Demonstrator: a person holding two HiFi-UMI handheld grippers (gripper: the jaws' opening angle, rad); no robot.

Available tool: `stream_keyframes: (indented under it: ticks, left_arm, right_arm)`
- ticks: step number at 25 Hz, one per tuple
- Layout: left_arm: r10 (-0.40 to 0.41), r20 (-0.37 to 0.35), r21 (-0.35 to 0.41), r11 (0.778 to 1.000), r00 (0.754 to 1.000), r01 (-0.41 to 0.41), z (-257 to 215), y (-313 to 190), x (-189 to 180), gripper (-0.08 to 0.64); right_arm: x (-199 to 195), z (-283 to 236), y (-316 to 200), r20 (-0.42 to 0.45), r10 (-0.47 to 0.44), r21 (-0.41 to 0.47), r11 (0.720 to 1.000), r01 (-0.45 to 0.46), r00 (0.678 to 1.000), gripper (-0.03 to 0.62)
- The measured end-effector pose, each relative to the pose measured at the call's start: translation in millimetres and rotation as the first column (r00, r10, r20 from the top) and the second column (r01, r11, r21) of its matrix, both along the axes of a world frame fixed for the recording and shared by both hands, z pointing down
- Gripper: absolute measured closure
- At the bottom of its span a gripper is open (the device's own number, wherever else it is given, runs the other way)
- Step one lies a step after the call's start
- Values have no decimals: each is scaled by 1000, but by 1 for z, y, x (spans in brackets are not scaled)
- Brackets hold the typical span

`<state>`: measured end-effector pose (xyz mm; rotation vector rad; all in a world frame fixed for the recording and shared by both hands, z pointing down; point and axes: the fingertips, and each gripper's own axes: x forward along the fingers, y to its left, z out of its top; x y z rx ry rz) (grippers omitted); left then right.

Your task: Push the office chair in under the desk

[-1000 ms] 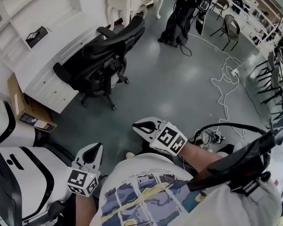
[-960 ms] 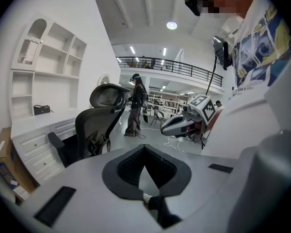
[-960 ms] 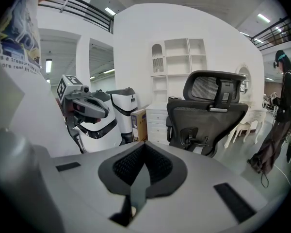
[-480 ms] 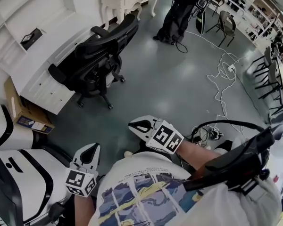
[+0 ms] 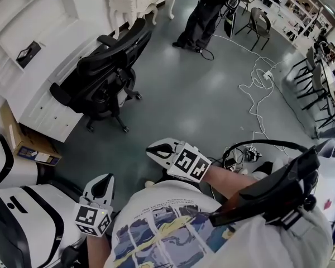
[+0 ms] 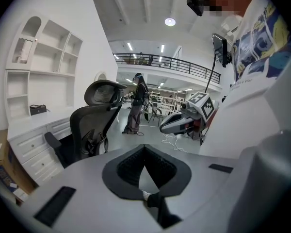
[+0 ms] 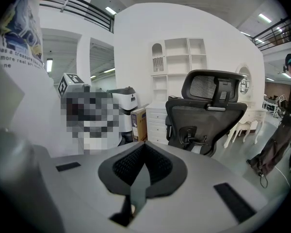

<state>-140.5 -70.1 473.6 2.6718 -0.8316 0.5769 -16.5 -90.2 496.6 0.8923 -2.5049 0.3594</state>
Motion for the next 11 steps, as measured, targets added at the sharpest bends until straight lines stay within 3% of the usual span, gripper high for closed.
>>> stream_keyframes:
  ticks: [11]
  left_arm:
    - [16, 13, 2, 1000, 1000, -16, -1, -15, 12, 546]
  right_arm:
    - [10, 4, -10, 1, 5, -8, 1000, -5, 1000, 568]
